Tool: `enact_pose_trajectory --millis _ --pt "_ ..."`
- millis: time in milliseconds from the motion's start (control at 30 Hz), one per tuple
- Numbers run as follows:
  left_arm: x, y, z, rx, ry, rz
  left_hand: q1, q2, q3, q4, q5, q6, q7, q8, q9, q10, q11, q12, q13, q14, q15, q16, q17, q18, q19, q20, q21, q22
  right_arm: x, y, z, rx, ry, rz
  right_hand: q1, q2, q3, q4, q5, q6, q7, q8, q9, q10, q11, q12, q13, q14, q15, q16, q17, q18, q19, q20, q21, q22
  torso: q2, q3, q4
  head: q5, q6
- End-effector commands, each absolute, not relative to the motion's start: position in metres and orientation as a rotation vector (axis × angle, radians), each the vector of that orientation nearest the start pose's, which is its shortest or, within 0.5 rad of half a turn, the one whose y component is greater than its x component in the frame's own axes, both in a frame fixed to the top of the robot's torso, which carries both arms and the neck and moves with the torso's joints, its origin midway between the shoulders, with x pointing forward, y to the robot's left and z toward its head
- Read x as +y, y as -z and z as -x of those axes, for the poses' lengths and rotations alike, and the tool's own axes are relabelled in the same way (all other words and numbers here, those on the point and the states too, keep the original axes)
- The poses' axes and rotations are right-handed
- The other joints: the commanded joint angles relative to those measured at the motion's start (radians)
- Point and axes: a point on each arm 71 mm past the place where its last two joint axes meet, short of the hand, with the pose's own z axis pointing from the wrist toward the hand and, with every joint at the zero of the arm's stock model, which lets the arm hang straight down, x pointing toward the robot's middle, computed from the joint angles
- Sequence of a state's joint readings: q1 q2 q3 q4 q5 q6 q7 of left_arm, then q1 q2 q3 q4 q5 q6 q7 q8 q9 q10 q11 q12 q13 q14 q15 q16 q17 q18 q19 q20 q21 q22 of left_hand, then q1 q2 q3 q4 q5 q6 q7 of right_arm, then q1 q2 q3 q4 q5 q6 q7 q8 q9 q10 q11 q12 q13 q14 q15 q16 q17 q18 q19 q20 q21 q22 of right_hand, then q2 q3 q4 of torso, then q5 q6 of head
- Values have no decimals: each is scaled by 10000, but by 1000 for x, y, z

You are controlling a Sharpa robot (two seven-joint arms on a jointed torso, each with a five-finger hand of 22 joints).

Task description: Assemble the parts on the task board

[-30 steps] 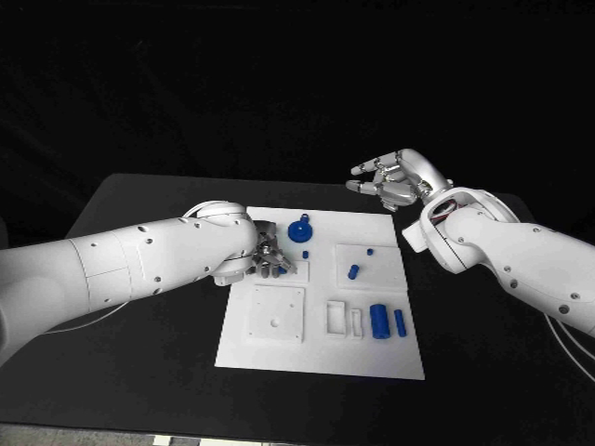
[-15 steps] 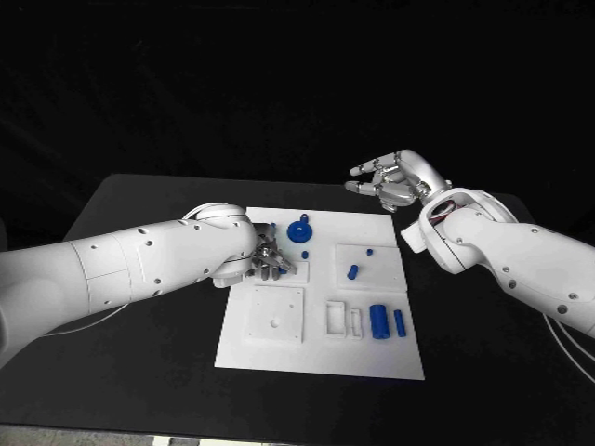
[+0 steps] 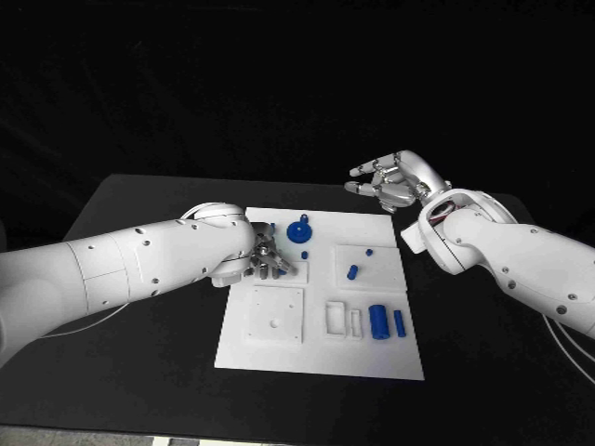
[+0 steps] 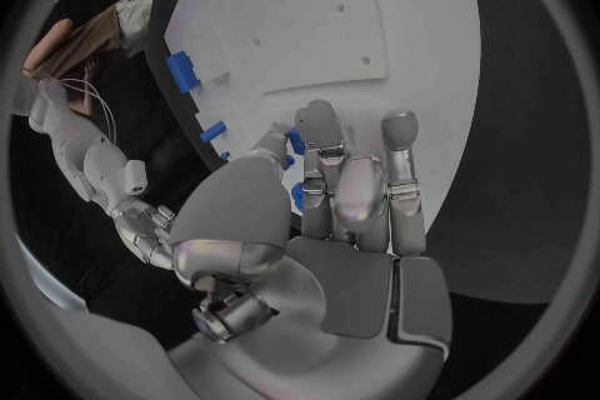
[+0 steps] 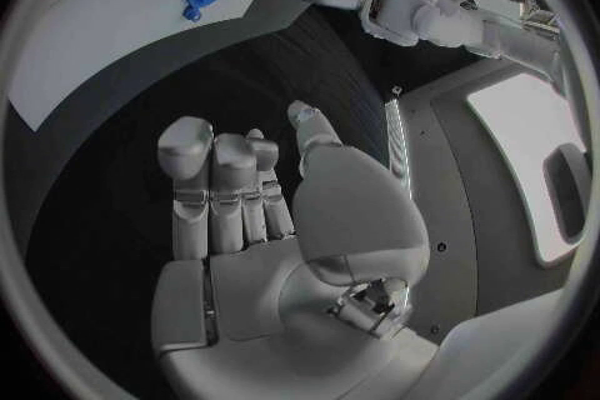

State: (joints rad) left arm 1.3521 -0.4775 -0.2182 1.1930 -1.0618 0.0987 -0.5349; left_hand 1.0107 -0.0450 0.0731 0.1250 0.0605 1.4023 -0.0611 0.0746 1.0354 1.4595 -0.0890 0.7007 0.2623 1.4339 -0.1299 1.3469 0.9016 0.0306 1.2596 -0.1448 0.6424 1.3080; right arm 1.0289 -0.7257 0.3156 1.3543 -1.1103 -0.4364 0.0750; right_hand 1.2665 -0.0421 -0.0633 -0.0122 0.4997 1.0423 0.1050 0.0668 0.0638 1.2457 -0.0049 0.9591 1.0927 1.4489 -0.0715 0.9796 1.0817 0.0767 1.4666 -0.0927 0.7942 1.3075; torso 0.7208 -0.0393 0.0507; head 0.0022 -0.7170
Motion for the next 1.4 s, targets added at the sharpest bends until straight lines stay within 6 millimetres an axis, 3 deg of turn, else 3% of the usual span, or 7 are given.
enact_pose_trajectory --millis 33,133,700,767,867,1033,1400 --pt "131 217 -536 22599 2890 559 -87 -547 205 417 -99 31 24 -55 0 556 -20 -7 -18 -10 -43 -2 -10 -27 46 -15 -59 159 -211 148 -529 13889 -9664 -3503 -109 -10 -3 42 66 34 -9 -48 -12 -61 23 -60 -14 -41 5 -46 -10 75 265 38 -53 1002 -3 1 -1 -7 12" --pt "131 213 -537 22516 3026 636 330 -1169 399 1550 -110 69 26 -61 -46 559 -30 -6 -89 -25 -77 -22 -10 -90 55 -81 -62 162 -212 149 -529 13890 -9651 -3514 -109 -10 -3 42 66 34 -9 -48 -12 -61 23 -60 -14 -41 5 -46 -10 75 265 38 -53 1002 -13 0 11 -10 17" --pt "140 182 -545 21849 3998 1747 529 -1058 366 1407 -102 -249 118 -133 -237 527 20 -213 -272 -231 -78 -341 -529 -137 -31 -112 -172 127 -214 149 -529 13874 -9600 -3545 -115 -11 -13 54 80 17 -7 -49 -13 -67 23 -68 -21 -45 7 -58 -19 76 266 38 -56 1002 -19 -11 15 28 127" --pt "144 172 -550 21622 4201 2113 675 -850 332 1070 -74 -684 263 -57 -844 525 107 -536 -343 -328 -50 -637 -861 -111 -83 -88 -325 64 -214 149 -529 13872 -9581 -3555 -115 -11 -13 54 80 17 -7 -49 -13 -67 23 -68 -21 -45 7 -58 -19 76 266 38 -56 1002 -19 -5 16 35 152" --pt "153 156 -558 21349 4351 2576 744 -35 9 4 441 -1226 412 -87 -2398 542 176 -1209 -223 -611 -59 -1282 -1924 -107 -80 -86 -647 -35 -216 149 -530 13868 -9554 -3568 -115 -11 -13 54 80 17 -7 -49 -13 -67 23 -68 -21 -45 7 -58 -19 76 266 38 -56 1002 -23 10 19 48 219" --pt "171 138 -577 21153 4195 3237 768 217 -251 -466 613 -2171 801 -59 -5118 527 336 -1543 175 -676 77 -1339 -2185 -21 8 33 -919 47 -216 150 -530 13864 -9532 -3585 -115 -11 -13 54 80 17 -7 -49 -13 -67 23 -68 -21 -45 7 -58 -19 76 266 38 -56 1002 6 -2 -14 104 310" --pt "192 127 -606 21309 3642 3680 678 174 -379 -566 1144 -2907 1092 -81 -6801 521 453 -1660 422 -739 164 -1244 -2244 55 48 123 -1072 165 -214 150 -530 13841 -9576 -3579 -134 14 -6 90 106 7 -3 -49 -13 -77 25 -95 -48 -53 8 -94 -51 80 258 41 -106 992 129 -28 -141 115 517"
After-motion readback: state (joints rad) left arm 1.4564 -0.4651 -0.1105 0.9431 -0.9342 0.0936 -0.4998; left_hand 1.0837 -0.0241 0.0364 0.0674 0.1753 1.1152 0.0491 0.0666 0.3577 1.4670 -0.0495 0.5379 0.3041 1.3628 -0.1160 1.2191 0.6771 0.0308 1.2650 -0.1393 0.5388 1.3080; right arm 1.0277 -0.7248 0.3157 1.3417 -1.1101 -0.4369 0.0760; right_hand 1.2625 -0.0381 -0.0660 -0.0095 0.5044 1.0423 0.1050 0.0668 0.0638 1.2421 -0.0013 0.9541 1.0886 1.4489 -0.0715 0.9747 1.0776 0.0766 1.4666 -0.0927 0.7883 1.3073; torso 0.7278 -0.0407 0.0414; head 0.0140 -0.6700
